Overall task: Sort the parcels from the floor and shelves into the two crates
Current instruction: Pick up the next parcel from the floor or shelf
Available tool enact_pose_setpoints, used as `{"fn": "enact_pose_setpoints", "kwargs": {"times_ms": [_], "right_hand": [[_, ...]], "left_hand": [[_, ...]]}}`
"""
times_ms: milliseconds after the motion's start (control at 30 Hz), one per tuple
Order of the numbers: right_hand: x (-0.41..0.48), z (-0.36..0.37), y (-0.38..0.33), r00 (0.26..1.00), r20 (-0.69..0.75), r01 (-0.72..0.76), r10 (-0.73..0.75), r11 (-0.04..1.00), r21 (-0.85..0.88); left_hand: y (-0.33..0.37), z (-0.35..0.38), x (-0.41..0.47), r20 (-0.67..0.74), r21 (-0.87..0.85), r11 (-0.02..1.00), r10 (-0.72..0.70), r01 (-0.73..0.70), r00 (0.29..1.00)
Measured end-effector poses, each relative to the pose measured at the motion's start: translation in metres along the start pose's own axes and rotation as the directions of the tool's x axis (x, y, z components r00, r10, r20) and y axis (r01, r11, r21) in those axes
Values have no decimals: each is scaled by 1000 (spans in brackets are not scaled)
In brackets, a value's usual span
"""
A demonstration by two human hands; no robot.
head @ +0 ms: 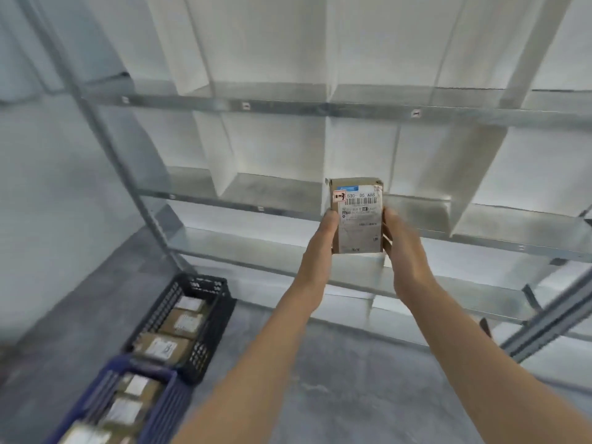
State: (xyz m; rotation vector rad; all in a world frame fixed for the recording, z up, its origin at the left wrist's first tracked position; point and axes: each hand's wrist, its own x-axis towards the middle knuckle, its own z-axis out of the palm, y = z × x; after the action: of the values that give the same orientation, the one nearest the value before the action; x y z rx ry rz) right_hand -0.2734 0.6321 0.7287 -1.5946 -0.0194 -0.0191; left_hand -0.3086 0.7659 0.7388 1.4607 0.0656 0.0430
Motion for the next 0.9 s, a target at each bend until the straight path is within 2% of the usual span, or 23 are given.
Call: {"fn": "enact_pose_setpoints", "kwargs": {"times_ms": [200,400,600,733,900], "right_hand": [[6,133,7,962,266,-58,62,998,-26],[11,239,24,872,475,-104,122,993,-64],[36,324,47,766,622,-111,162,987,-120],[66,369,61,689,696,-135,204,979,-154],[99,407,84,625,731,-169,273,962,-216]], "left_hand": [[-4,-122,-21,-254,17,1000,4,0,967],[-17,-216,-34,-474,-34,999,-44,31,879],[-29,-288,-29,-629,-111,989,-145,96,764],[-35,-321,-7,-701,-169,982,-181,85,690],[-53,-351,22,-755,-182,978,-208,106,622]]}}
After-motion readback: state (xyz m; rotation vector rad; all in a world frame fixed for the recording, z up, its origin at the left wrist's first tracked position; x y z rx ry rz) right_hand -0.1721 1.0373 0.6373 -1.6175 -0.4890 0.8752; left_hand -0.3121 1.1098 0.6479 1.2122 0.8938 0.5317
